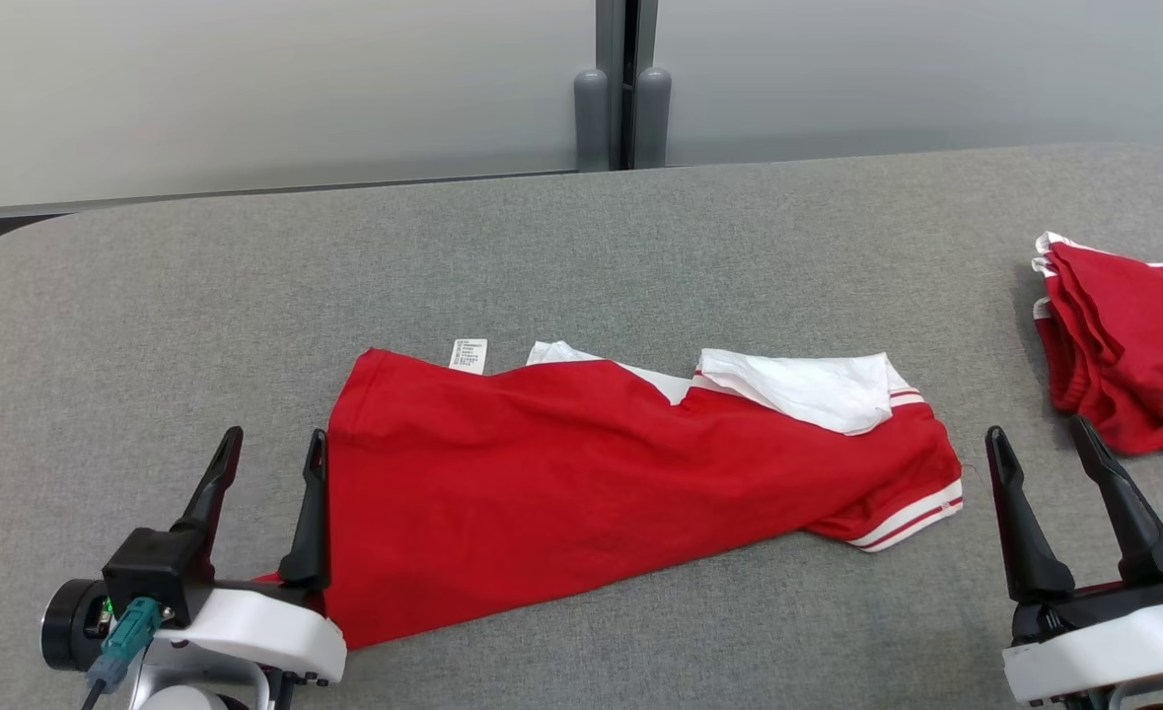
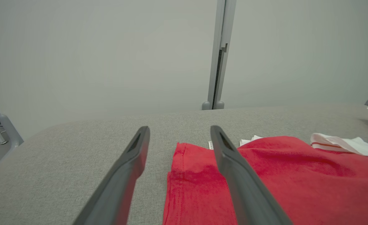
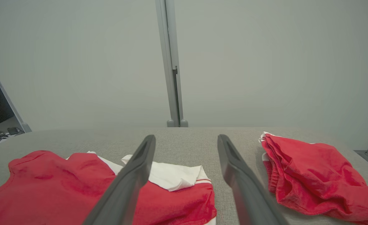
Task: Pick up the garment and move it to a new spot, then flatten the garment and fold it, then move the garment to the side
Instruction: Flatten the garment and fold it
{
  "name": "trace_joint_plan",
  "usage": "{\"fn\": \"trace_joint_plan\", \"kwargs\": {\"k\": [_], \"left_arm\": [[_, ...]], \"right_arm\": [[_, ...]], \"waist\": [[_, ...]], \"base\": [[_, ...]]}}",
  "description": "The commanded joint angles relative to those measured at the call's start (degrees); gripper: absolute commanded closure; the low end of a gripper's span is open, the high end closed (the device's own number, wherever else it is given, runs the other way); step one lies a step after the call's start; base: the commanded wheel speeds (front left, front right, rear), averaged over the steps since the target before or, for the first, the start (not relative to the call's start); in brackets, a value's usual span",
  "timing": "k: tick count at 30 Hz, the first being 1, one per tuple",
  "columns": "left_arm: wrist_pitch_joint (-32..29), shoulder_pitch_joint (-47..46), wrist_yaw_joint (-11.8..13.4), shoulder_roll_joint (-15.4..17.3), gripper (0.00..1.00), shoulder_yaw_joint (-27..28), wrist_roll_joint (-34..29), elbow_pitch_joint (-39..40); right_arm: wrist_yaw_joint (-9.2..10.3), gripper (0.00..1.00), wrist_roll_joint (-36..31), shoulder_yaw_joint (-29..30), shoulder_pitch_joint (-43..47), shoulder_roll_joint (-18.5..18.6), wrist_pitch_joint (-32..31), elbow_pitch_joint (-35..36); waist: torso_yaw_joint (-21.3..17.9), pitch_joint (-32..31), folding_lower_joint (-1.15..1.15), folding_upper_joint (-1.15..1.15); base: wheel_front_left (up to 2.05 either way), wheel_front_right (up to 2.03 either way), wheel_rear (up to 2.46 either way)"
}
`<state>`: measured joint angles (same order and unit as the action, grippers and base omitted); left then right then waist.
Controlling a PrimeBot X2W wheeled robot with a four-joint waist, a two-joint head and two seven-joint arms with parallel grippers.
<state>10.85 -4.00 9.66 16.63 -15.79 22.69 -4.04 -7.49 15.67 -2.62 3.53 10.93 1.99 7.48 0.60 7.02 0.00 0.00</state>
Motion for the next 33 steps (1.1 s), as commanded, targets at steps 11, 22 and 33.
{"fn": "trace_joint_plan", "kwargs": {"k": [11, 22, 33], "left_arm": [[-5.11, -12.03, -2.82, -0.91, 0.0, -1.38, 2.02, -5.26], [-12.39, -30.16, -8.66, -2.11, 0.06, -1.17, 6.31, -33.85], [-11.62, -34.02, -11.2, -2.57, 1.0, -1.47, 7.46, -40.86]], "right_arm": [[0.0, 0.0, 0.46, -0.97, -3.44, 0.1, 0.12, 0.93], [0.0, 0.0, 1.42, -3.75, -8.0, -0.12, 2.25, -2.97], [0.0, 0.0, 2.93, -2.92, -9.52, 0.72, 2.51, -5.45]], "waist": [[-2.41, 6.02, 0.0, 0.0], [-6.28, 12.21, 0.0, 0.0], [-6.37, 12.62, 0.0, 0.0]], "base": [[0.0, 0.0, 0.0], [0.0, 0.0, 0.0], [0.0, 0.0, 0.0]]}}
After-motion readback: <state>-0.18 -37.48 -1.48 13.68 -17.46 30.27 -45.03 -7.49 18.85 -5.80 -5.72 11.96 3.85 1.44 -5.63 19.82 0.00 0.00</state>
